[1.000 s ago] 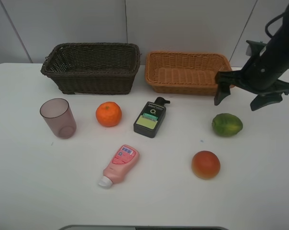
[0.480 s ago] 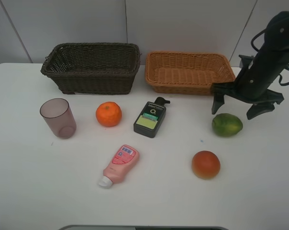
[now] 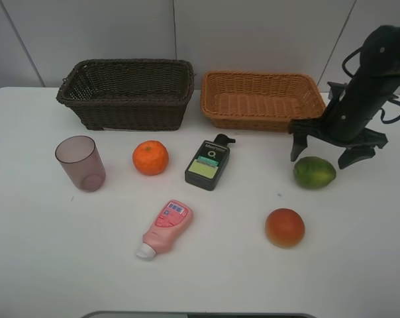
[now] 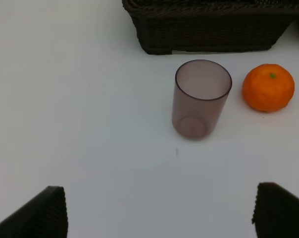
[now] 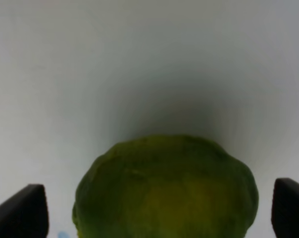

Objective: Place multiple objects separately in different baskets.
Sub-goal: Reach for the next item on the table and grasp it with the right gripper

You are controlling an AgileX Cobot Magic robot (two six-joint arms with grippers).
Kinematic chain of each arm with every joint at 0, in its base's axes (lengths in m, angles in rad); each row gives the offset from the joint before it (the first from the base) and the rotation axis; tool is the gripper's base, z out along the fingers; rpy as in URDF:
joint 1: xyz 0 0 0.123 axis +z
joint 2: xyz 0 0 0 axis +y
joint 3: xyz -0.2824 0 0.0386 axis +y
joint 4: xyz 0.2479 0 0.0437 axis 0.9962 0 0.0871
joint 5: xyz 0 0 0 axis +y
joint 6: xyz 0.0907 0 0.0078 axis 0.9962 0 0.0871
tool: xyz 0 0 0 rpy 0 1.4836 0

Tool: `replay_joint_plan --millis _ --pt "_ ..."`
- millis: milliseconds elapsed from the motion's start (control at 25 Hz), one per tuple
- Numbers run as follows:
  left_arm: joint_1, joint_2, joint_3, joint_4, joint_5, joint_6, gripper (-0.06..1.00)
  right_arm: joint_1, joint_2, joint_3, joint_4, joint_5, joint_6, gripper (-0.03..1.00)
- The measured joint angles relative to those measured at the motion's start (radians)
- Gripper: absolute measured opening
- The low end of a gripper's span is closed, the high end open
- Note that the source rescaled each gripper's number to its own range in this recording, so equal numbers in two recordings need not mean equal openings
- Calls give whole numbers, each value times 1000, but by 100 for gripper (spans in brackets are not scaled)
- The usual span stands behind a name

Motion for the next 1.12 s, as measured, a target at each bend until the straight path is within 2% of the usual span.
replay_joint_plan --millis 1120 --pt "0 0 0 0 0 0 96 0 82 3 2 -27 0 100"
